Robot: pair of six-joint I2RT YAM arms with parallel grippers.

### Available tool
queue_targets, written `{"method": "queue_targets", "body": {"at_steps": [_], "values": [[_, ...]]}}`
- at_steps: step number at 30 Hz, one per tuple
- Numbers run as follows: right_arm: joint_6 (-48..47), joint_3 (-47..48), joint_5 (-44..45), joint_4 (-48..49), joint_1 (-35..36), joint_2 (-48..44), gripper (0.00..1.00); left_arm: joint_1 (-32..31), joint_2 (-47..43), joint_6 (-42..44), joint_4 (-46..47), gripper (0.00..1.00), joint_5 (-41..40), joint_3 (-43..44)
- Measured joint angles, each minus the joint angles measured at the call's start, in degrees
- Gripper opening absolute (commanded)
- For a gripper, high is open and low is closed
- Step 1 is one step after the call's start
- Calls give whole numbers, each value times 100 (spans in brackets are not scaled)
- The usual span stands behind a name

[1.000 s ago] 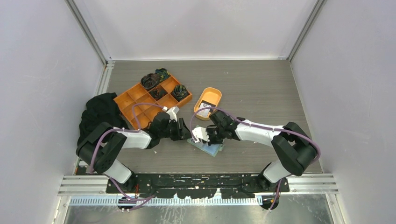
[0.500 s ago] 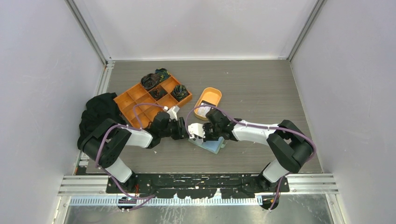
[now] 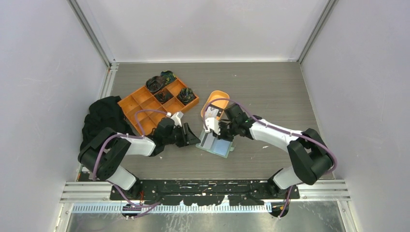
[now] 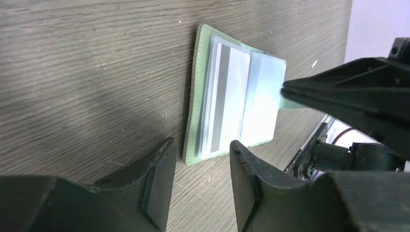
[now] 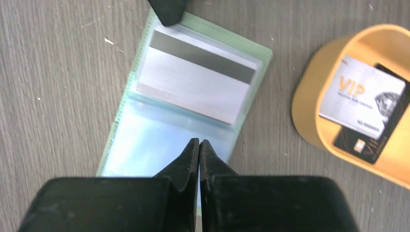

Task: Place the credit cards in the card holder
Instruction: Insert the credit card into the card holder, then close the card holder at the center of the board.

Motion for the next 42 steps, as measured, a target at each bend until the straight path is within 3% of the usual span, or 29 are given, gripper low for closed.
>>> {"method": "queue_targets", "body": {"at_steps": [5, 14, 42], "values": [[13, 4, -149, -116, -249, -70, 7, -15, -103, -35, -179, 46, -162, -7], [136, 4, 223, 55, 216, 455, 7, -17, 170, -192, 9, 43, -76, 127], [131, 59, 557, 61, 365, 498, 6, -365, 1252, -1744, 2503, 24, 503, -192]]}}
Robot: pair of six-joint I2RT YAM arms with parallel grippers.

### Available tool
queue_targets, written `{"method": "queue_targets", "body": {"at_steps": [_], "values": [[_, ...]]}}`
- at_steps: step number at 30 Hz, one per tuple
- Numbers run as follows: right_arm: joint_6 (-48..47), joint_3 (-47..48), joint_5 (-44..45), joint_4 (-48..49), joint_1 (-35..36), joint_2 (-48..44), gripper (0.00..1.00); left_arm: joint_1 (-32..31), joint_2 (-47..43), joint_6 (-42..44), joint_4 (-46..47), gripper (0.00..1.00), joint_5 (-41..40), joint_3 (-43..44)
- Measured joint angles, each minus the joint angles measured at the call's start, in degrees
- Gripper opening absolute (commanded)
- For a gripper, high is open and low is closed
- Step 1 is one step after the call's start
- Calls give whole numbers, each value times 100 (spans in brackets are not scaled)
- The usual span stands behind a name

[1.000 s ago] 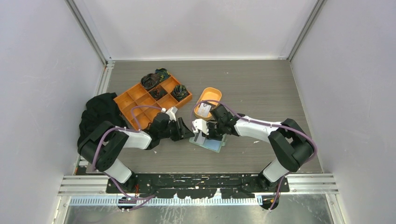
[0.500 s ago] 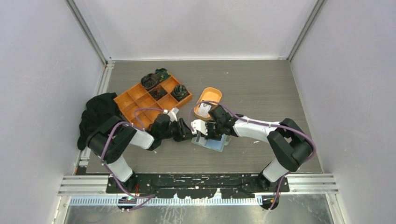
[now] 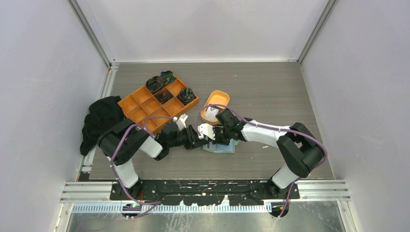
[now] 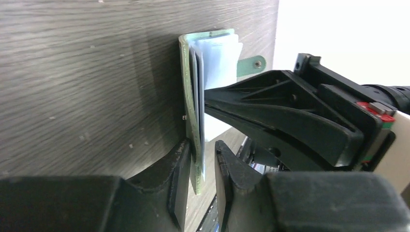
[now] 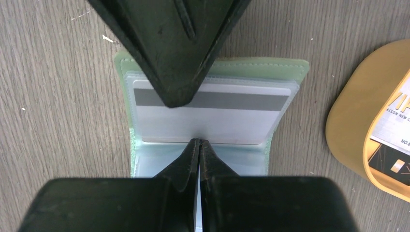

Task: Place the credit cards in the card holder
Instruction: Close the card holder at the center of the board.

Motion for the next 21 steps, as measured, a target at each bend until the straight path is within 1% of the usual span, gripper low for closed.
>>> {"method": "queue_targets", "body": {"at_steps": [5, 9, 11, 12, 15, 16, 18, 21], "values": [[0, 4, -2, -7, -2, 0, 7, -87, 85, -146, 278, 15, -28, 2], [0, 4, 4, -15, -2, -2, 8, -118, 118, -153, 205, 3, -96, 35], [-2, 17, 11, -55, -13, -9, 12, -127, 92, -90, -4, 0, -177, 76], [-7, 26, -4, -81, -22, -15, 17, -133, 57, -42, -116, 0, -212, 85], [-17, 55, -166, -232, -52, -81, 26, -197, -348, 267, -949, 0, -426, 195], [-15, 63, -236, -302, -90, -129, 27, -212, -518, 358, -1202, 0, -479, 223], [-20, 83, -420, -474, -168, -293, 28, -254, -1106, 697, -2111, 0, -726, 352], [20, 214, -881, -813, -518, -610, 28, -299, -1947, 1237, -3536, 0, -1158, 667]]}}
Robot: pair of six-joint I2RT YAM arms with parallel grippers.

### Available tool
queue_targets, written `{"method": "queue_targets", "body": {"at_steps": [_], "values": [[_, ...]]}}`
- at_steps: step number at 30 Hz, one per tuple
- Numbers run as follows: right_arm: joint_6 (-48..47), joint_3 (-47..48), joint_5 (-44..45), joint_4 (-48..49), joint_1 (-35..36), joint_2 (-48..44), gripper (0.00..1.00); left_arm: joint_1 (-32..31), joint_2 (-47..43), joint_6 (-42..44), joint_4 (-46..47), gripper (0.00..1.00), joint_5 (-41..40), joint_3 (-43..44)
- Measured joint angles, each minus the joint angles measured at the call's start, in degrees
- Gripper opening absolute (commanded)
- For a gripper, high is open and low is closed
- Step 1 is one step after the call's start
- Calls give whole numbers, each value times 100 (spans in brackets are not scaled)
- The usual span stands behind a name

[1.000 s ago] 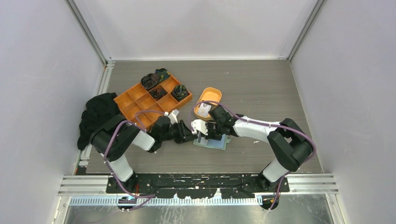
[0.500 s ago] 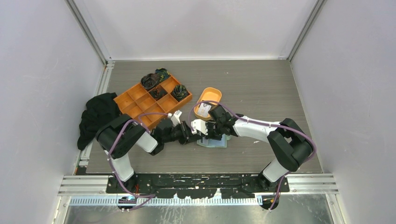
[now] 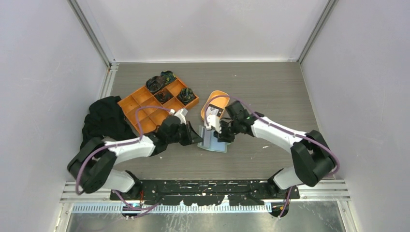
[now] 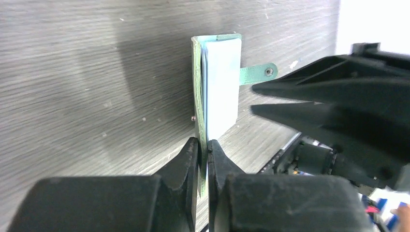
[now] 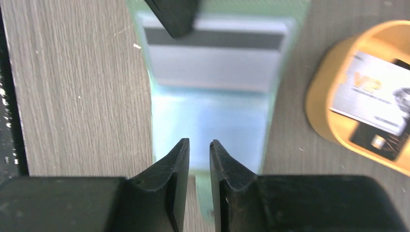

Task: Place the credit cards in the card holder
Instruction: Close the card holder at the center of the board.

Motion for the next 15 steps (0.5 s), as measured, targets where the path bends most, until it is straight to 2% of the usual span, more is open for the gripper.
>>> {"method": "queue_targets", "body": {"at_steps": [3, 6, 10, 15], "values": [[195, 157, -380, -168, -424, -229, 29, -35, -584, 511, -1370, 0, -428, 446], [474, 293, -688, -234, -761, -271, 29, -98, -809, 962, -2651, 0, -839, 951], [850, 393, -1021, -326, -1038, -203, 29, -302, -726, 1368, -3884, 0, -1287, 1515], [1272, 496, -1241, -387, -1252, 120, 29, -728, -225, 1665, -4909, 1, -1823, 2184]]}}
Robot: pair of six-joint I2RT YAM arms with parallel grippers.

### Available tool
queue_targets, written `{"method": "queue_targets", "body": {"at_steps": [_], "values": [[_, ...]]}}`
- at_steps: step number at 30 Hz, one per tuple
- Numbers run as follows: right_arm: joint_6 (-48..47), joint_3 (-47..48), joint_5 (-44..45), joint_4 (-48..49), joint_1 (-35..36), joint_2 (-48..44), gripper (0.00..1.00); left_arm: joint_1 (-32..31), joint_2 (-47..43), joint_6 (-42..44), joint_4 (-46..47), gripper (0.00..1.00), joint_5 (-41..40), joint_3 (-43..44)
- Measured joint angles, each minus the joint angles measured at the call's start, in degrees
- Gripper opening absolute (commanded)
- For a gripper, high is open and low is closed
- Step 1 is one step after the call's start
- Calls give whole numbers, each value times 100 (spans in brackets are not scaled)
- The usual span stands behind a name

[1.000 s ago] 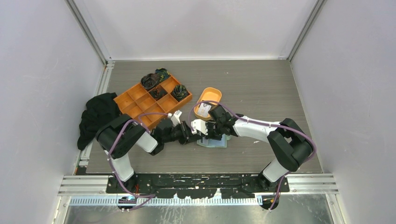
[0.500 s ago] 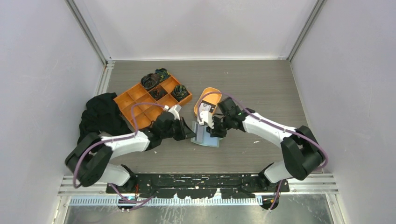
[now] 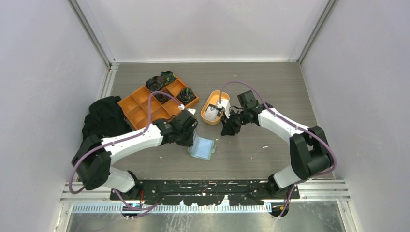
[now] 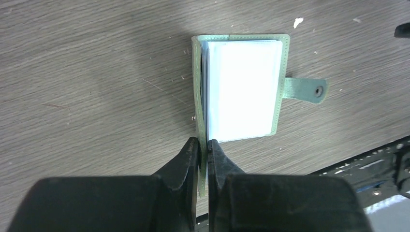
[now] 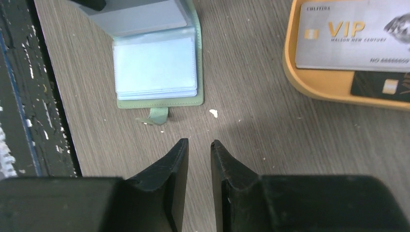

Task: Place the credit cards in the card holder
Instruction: Close the card holder at the center of the board.

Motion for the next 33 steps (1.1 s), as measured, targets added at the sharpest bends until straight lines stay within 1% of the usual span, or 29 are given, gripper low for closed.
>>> {"method": "queue_targets", "body": {"at_steps": [4, 8, 11, 16, 20, 22, 26, 30, 33], "values": [[321, 24, -59, -4, -70, 219, 30, -319, 542, 131, -514, 4, -345, 566], [586, 118, -90, -22, -70, 483, 29, -577, 981, 210, -763, 15, -529, 1054], [704, 223, -83, -107, -70, 658, 30, -782, 1217, 240, -820, 20, -575, 1294], [817, 326, -81, -197, -70, 780, 29, -1003, 1340, 240, -811, 36, -544, 1375], [861, 387, -70, -275, -70, 822, 29, -1075, 1340, 225, -719, 44, -420, 1377], [885, 413, -50, -328, -70, 831, 29, -1086, 1340, 205, -518, 47, -251, 1360], [922, 481, -17, -398, -70, 837, 29, -1084, 1340, 122, 48, 50, 125, 1174], [933, 520, 7, -433, -70, 837, 29, -1036, 1388, 20, 616, 50, 584, 870], [990, 525, -35, -428, -70, 835, 28, -957, 1523, -87, 1069, 48, 894, 634]]}}
